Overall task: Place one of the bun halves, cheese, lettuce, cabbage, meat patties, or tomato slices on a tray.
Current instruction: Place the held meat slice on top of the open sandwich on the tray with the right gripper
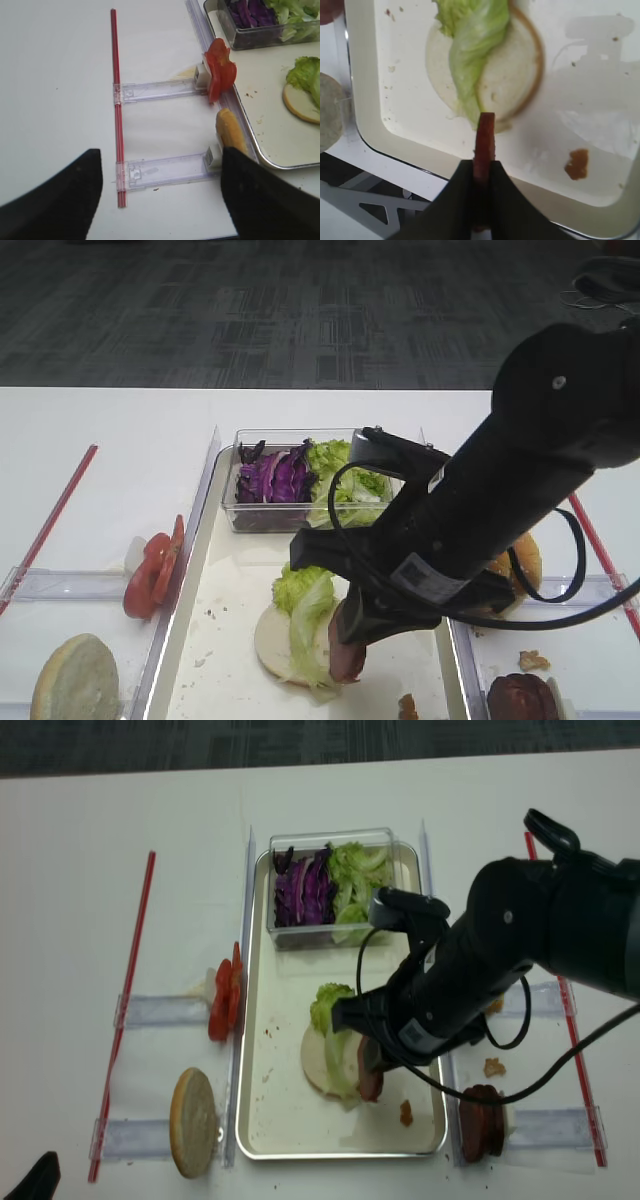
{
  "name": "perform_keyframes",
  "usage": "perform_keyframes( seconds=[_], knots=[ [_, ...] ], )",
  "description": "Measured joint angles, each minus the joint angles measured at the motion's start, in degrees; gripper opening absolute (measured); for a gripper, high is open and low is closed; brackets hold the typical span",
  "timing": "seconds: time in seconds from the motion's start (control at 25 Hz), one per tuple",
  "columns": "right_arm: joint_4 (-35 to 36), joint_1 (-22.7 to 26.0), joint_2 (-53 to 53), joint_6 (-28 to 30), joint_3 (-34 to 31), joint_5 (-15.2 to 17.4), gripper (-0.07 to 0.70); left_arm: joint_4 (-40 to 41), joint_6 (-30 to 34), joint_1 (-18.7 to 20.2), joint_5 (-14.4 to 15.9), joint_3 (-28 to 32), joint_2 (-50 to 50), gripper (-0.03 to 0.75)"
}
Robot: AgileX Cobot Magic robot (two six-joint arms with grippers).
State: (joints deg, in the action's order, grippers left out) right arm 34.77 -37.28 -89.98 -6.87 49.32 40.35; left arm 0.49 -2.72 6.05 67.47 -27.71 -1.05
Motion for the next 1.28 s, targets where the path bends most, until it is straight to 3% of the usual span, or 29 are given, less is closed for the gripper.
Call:
perform_keyframes(
  seconds=[0.12,0.32,0.56,0.96,1.28],
  knots=[
    [5.9,0.3,-2.0,5.4,0.1,-1.3,0.092,0.0,0.0,0.0,0.0,0.0,0.0,0.474],
    [21.1,4.4,-4.5,19.9,0.1,-1.2,0.092,0.0,0.0,0.0,0.0,0.0,0.0,0.474],
    [35.7,10.1,-8.7,34.1,0.3,5.1,0.092,0.0,0.0,0.0,0.0,0.0,0.0,0.474],
    [44.4,12.9,-14.9,45.1,0.5,10.3,0.092,0.0,0.0,0.0,0.0,0.0,0.0,0.474],
    [47.6,12.9,-18.5,48.8,0.5,10.9,0.092,0.0,0.0,0.0,0.0,0.0,0.0,0.474]
  ],
)
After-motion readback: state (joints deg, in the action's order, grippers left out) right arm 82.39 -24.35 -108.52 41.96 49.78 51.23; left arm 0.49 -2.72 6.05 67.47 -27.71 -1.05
